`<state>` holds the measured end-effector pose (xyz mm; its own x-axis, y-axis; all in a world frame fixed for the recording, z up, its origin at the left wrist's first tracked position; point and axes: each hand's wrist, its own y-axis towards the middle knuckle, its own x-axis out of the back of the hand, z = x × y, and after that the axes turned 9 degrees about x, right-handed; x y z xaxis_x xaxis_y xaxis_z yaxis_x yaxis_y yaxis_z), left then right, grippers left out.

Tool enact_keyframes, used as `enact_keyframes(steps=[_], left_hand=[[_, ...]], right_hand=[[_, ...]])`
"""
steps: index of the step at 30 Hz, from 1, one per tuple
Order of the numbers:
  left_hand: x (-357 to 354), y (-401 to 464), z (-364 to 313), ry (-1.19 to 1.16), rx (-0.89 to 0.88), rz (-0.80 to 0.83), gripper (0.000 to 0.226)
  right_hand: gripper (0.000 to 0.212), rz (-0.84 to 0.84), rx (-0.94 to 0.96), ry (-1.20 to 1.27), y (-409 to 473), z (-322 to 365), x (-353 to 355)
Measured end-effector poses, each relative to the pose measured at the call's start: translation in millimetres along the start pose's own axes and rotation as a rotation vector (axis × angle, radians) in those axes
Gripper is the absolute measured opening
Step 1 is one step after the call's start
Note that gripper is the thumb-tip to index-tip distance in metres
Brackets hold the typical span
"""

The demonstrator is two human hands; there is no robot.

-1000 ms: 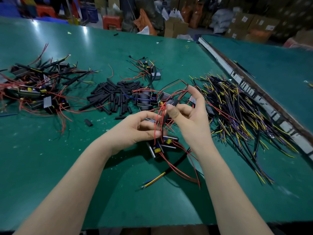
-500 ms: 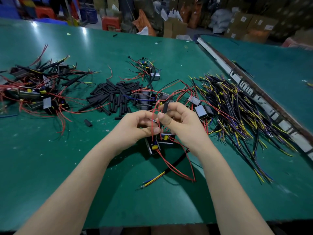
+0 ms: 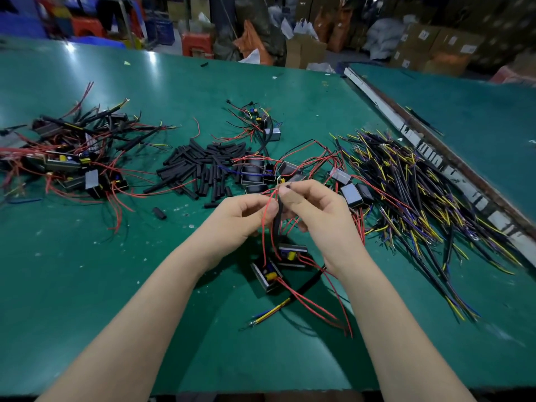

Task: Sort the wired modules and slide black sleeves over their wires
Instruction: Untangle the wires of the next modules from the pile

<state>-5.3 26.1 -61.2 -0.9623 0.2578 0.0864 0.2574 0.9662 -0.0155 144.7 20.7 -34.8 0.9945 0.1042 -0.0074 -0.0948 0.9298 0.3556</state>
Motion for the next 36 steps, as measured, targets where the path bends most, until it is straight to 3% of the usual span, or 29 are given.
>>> enact_keyframes(steps=[7,9,12,16,20,22,25,28,33,36], left_hand=[[0,2,7,0.097,-0.009,0.047,0.022],[-2,4,7,0.012,-0.011,-0.004,0.018],[-5,6,2,-0.213,0.056,-0.026,0.028],[-7,4,8,0.003,-0.055,-0.044,0.014],[-11,9,14,0.031,-0.048,-0.112,0.011],[-14,13,14,-0.015,-0.026,-0.155,0.005],[-16,16,17,0.021,-0.046,-0.284,0.011],[-11,18,19,-0.002,-0.059,-0.337,0.018],[0,14,10,-0.099,-0.063,-0.404,0.037],[9,4,14,-0.045,0.024,-0.325,0.039]], right_hand=[[0.008,-0.156,0.036,0.038,4,-3,5],[0.008,-0.155,0.001,0.042,4,-5,4],[0.007,-0.165,-0.023,0.011,4,-6,4],[0.008,-0.197,-0.019,0.003,4,-11,4],[0.023,-0.369,0.131,-0.179,9,-8,12],[0.021,-0.368,0.218,-0.281,17,1,9],[0.013,-0.198,0.396,-0.568,38,19,-17],[0.013,0.117,0.476,-0.782,67,32,-61],[0.023,0.672,0.221,-1.268,100,8,-131],[0.010,0.830,0.052,-1.396,104,-14,-147]])
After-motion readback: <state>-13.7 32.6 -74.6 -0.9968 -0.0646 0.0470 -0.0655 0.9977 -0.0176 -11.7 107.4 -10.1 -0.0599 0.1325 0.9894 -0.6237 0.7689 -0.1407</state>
